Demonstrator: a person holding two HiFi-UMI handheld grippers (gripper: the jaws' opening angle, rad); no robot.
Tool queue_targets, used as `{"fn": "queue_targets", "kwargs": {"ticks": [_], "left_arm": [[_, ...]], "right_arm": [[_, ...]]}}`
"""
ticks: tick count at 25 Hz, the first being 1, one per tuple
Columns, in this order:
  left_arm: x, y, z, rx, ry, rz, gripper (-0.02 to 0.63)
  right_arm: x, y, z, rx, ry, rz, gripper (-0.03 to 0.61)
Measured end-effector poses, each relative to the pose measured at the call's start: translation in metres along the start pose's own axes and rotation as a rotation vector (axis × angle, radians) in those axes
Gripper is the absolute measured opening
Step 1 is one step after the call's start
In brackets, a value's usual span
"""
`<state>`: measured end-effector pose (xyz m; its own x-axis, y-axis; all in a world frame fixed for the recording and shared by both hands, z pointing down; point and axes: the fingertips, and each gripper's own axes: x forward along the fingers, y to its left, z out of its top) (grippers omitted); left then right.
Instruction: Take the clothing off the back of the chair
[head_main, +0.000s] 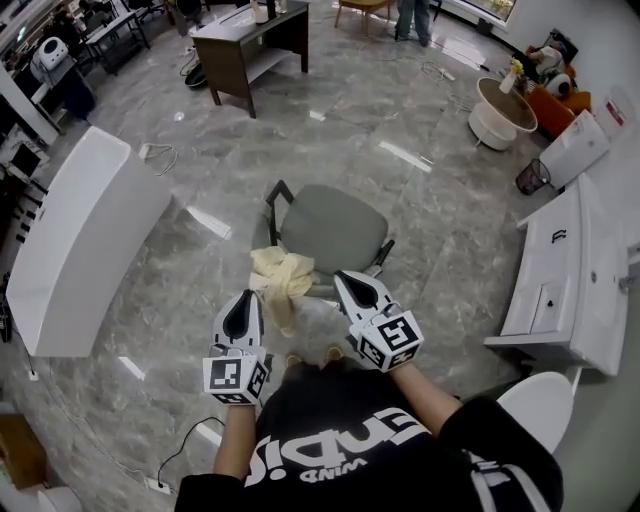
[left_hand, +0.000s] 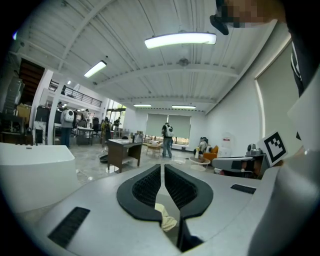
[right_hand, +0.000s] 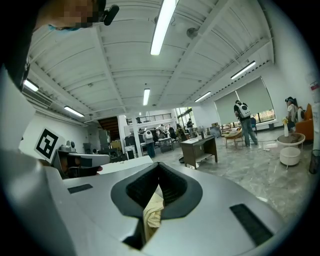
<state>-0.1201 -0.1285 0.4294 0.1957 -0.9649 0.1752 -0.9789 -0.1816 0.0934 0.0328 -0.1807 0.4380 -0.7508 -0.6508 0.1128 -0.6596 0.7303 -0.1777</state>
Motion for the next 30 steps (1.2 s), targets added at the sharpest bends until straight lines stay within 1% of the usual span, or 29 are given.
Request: {"fn": "queue_targets", "kwargs": {"ticks": [2,3,4,9,10,12,13,14,16,22,27,30], "left_arm": [[0.002,0.002,-0.002,-0.003,0.006,-0.021,0.022],[0.003,0.004,-0.003,-0.005,0.009,-0.031,0.048],[0.003,0.006,-0.004,-0.007,0.012,-0.041,0.094],[0.007,0.006,-0.009,-0.011,0.03,-0.099,0.236],[0.008,0.006,-0.011,-0.006,0.032,-0.111,0.275],[0.01,0.005,-0.014,0.011,0.034,-0.126,0.385],[0.011,0.005,-0.016,0.02,0.036,-0.13,0.425],[0.011,0.005,-0.017,0.026,0.041,-0.133,0.449],[0.012,0.006,-0.02,0.037,0.057,-0.14,0.466],[0.015,0.009,-0.034,0.062,0.109,-0.171,0.469],[0.022,0.012,-0.053,0.068,0.159,-0.191,0.469],[0.028,0.015,-0.069,0.088,0.182,-0.207,0.469]], "right_arm": [[0.003,0.002,-0.001,-0.001,-0.001,-0.004,0.012],[0.005,0.003,-0.001,-0.001,0.0,-0.005,0.012],[0.007,0.004,-0.002,-0.001,0.001,-0.005,0.012],[0.013,0.01,-0.005,-0.004,0.012,-0.005,0.012],[0.014,0.01,-0.007,-0.003,0.014,-0.005,0.012],[0.016,0.012,-0.009,0.0,0.018,-0.006,0.012],[0.017,0.012,-0.01,-0.001,0.018,-0.007,0.012],[0.017,0.013,-0.009,-0.002,0.017,-0.008,0.012],[0.018,0.013,-0.009,-0.003,0.016,-0.011,0.012],[0.021,0.012,-0.01,0.004,0.019,-0.02,0.012],[0.024,0.013,-0.012,0.011,0.023,-0.025,0.012],[0.024,0.013,-0.014,0.011,0.028,-0.03,0.012]]}}
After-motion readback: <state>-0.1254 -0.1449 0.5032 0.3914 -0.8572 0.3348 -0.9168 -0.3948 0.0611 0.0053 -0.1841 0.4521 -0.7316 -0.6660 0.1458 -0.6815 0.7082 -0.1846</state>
